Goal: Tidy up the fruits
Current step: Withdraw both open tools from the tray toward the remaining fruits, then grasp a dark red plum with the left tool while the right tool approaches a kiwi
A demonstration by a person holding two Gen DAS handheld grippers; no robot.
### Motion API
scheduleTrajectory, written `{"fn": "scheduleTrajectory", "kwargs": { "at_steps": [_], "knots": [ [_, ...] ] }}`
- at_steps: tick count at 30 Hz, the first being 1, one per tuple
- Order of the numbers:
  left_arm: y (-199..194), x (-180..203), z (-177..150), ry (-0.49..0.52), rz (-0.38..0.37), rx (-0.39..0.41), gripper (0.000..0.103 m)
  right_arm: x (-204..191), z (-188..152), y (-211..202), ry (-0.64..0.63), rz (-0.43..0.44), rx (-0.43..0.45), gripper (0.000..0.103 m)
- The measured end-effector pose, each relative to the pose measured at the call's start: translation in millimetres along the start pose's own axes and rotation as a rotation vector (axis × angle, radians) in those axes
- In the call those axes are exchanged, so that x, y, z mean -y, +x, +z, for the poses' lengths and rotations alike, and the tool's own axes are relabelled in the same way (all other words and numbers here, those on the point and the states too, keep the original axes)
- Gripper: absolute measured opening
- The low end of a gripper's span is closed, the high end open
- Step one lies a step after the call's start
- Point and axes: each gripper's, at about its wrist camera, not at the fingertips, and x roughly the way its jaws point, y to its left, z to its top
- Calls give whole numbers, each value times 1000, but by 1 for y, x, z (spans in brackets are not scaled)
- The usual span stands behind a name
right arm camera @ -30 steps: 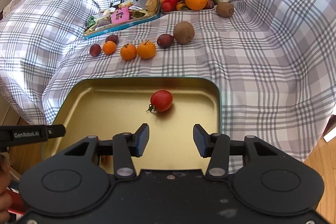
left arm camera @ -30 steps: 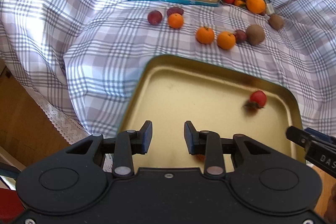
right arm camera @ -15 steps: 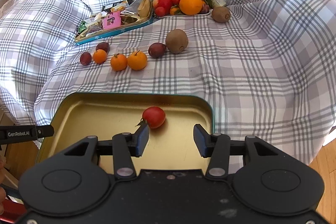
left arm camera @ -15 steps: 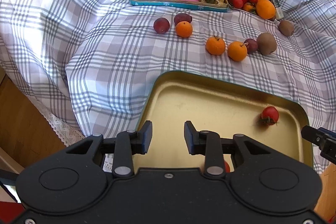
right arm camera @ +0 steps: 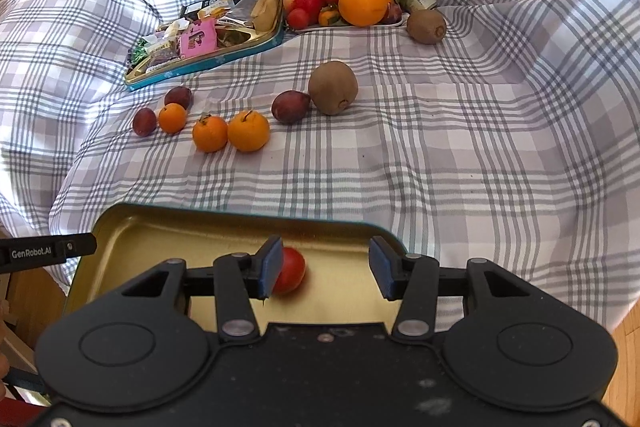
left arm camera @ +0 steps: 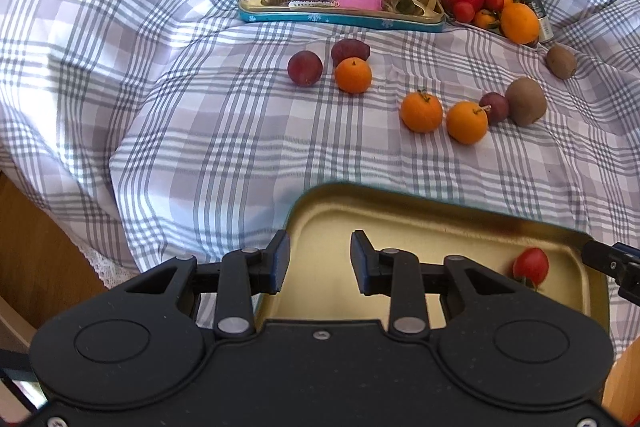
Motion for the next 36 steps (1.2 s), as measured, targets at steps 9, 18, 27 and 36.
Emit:
{"fn": "scheduleTrajectory", "kwargs": {
  "at_steps": [9, 18, 27, 36],
  "knots": [
    [19, -2, 31, 20, 19, 25, 42, -1, 28, 23, -11, -13, -5, 51],
    [42, -4, 65, 30, 20, 44, 42, -4, 57, 48, -27, -20, 7, 53],
    [68, -6, 96, 45, 28, 62, 42, -12, 85, 75, -35, -25, 13, 56],
    [93, -6, 122, 23, -8, 64, 42, -10, 106, 97, -17, -32, 22, 57]
  ]
}}
